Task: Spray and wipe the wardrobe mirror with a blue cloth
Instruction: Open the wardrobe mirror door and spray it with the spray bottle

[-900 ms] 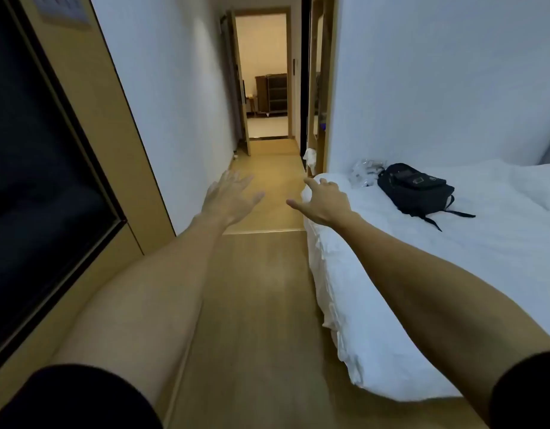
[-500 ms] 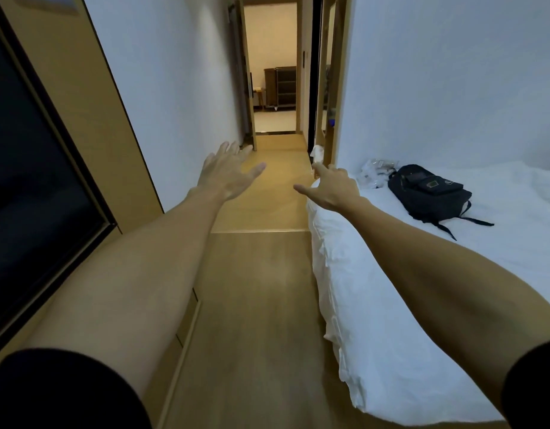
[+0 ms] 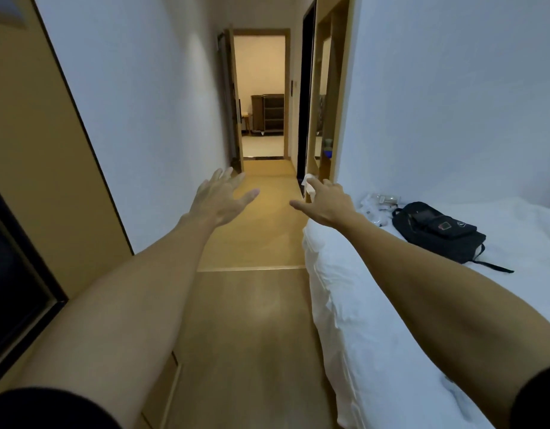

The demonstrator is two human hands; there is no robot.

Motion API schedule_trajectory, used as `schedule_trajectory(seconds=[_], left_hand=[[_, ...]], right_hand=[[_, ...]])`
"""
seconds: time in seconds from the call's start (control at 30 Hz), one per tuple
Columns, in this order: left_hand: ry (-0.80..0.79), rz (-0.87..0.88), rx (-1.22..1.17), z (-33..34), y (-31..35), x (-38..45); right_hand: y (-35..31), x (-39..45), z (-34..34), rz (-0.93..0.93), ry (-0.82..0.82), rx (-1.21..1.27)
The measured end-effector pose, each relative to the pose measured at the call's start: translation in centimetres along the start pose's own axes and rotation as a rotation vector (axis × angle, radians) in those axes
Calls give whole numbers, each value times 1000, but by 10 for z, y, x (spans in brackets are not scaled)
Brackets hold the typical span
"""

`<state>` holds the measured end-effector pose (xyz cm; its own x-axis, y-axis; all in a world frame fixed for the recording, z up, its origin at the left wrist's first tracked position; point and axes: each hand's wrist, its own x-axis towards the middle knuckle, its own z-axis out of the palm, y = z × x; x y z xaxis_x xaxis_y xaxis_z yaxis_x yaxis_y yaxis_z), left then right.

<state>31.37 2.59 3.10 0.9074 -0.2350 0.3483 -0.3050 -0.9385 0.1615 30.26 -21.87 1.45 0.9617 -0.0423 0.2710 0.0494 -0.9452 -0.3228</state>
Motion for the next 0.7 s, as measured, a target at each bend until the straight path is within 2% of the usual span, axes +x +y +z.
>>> schedule_trajectory(seconds=[0.27,0.7], left_hand=[[5,25,5,25,-34,112],[-42,3,-2,85,-63,292]], right_hand=[[-5,112,23,-11,18,-3],[57,307,57,-8,25,-18]])
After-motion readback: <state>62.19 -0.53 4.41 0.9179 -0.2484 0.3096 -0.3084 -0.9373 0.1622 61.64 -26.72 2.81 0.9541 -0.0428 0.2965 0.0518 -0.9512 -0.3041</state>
